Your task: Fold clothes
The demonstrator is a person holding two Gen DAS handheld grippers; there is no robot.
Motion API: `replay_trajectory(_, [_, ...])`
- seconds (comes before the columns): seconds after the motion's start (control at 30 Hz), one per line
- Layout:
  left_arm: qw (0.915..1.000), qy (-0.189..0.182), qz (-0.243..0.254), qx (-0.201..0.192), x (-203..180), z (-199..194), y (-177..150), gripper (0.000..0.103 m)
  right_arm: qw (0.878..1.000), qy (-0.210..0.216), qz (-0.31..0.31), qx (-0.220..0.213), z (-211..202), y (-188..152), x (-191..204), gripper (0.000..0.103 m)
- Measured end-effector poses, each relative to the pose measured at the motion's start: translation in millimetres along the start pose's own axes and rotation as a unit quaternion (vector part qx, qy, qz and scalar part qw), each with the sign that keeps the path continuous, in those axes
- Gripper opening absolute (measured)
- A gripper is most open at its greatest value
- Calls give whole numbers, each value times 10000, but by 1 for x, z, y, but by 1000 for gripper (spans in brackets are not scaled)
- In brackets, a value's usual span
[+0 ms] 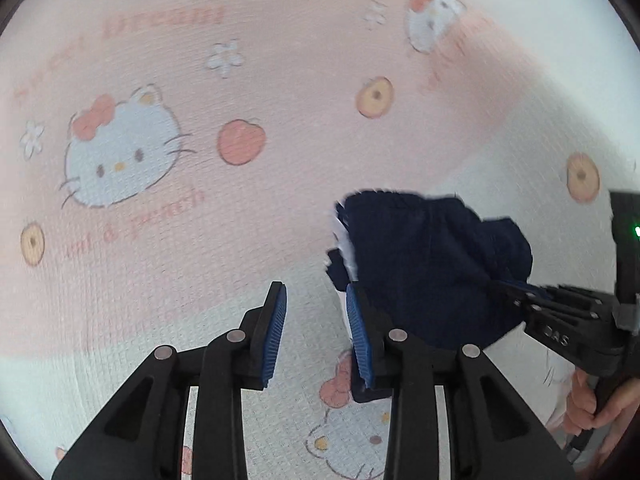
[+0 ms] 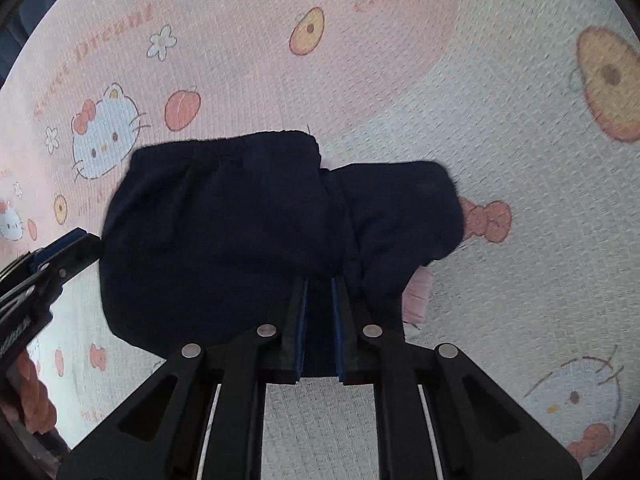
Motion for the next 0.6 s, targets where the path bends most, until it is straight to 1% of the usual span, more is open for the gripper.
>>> replay_trajectory(0.03, [9998,-170,49,-51,-3,-1,2,33,9999,-90,-30,-84,-7,1,0,13])
replay_trajectory(0.1, [9971,-583,476,-79,-23,3,5,32,9997,38,-21,-224,-14,2,4,15])
replay_trajectory(0.13, [9950,-751,656,-32,-33,7,5,32,9995,102,-17,-293,-18,2,6,15])
replay_trajectory(0.2, [9905,-989,930,215,-50,22,1,30,9989,224,-10,-412,-25,2,10,16])
replay_trajectory(0.23, [9891,-1012,1012,353,-54,30,0,30,9994,220,-16,-282,-18,-1,13,16])
replay_trajectory(0.27, [9892,-911,1025,508,-53,41,-2,30,9998,113,13,-163,-10,-6,13,16])
replay_trajectory(0.3, [9891,-811,1037,663,-52,52,-3,30,10000,6,42,-43,-1,-11,12,12])
replay_trajectory(0.33, [9889,-693,1044,804,-49,61,-5,30,9999,-86,76,65,7,-16,12,12])
replay_trajectory(0.37, [9892,-605,1009,871,-44,64,-4,29,9998,-42,152,72,11,-19,10,8])
replay_trajectory(0.4, [9902,-584,927,868,-38,61,-2,27,9997,6,221,73,10,-21,7,3])
replay_trajectory(0.47, [9919,-543,761,862,-26,54,3,22,9992,117,360,84,6,-21,-1,2])
replay_trajectory(0.5, [9926,-522,678,859,-20,51,6,22,9989,179,431,93,3,-21,-5,1])
replay_trajectory(0.57, [9939,-480,512,853,-8,45,11,22,9978,301,572,112,-3,-20,-13,1])
replay_trajectory(0.6, [9944,-459,429,850,-2,42,13,22,9972,363,643,121,-6,-20,-17,6])
Point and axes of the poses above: each gripper's, at about its wrist camera, not at the fingertips, and z roughly the way its jaws point, x to its left, y to its top, the point moved 5 cm from there along z, roughly the way its jaws point, and after that the axes turned 14 degrees about -y, right-handed, at the moved point
